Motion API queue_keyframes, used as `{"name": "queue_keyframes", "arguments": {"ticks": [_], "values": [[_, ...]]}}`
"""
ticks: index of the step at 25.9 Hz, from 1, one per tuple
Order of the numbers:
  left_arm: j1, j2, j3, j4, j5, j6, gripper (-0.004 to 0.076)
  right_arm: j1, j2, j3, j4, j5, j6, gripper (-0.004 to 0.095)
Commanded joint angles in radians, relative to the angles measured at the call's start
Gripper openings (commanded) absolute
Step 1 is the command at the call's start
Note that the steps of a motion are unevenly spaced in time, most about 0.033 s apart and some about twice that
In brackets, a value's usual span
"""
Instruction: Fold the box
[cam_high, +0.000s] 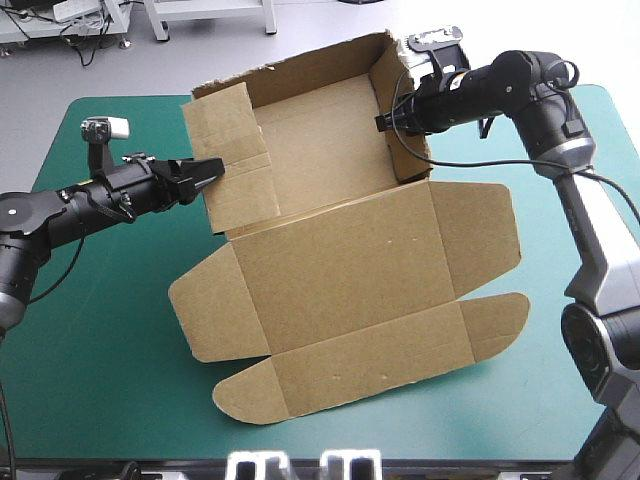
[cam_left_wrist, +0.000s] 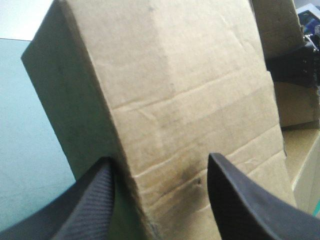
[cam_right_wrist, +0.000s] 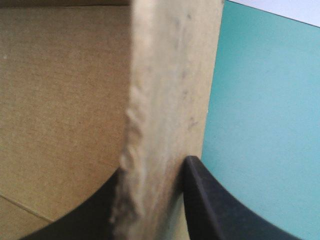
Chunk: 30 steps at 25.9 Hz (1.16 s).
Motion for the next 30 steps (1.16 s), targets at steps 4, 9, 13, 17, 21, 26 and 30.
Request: {"name": "queue_keyframes", "arguments": {"ticks": [4, 9, 13, 17, 21, 26, 30], "values": [[-0.009, -0.040, -0.034, 0.082, -0.071, -0.136, 0.0402, 0.013, -0.033, -0.030, 0.103, -0.085, -0.025, -0.0023], [-0.043, -0.040, -0.038, 0.085, -0.118, -0.181, 0.0402, 0.036, -0.029, -0.030, 0.088, -0.106, -0.022, -0.0023], [-0.123, -0.040, -0.038, 0.170, -0.211, -0.254, 0.0400, 0.061, -0.025, -0.030, 0.066, -0.117, -0.020, -0.0023], [-0.189, -0.038, -0.038, 0.340, -0.306, -0.406, 0.0397, 0.082, -0.023, -0.030, 0.015, -0.138, 0.018, -0.0023], [-0.207, -0.037, -0.038, 0.553, -0.340, -0.608, 0.0363, 0.082, -0.022, -0.030, 0.024, -0.144, 0.024, -0.0024], [-0.214, -0.017, -0.038, 0.634, -0.373, -0.754, 0.0345, 0.092, -0.020, -0.030, 0.050, -0.158, 0.031, -0.0023], [-0.271, 0.046, -0.038, 0.631, -0.386, -0.770, 0.0312, 0.105, -0.016, -0.030, 0.045, -0.157, 0.023, -0.0025]]}}
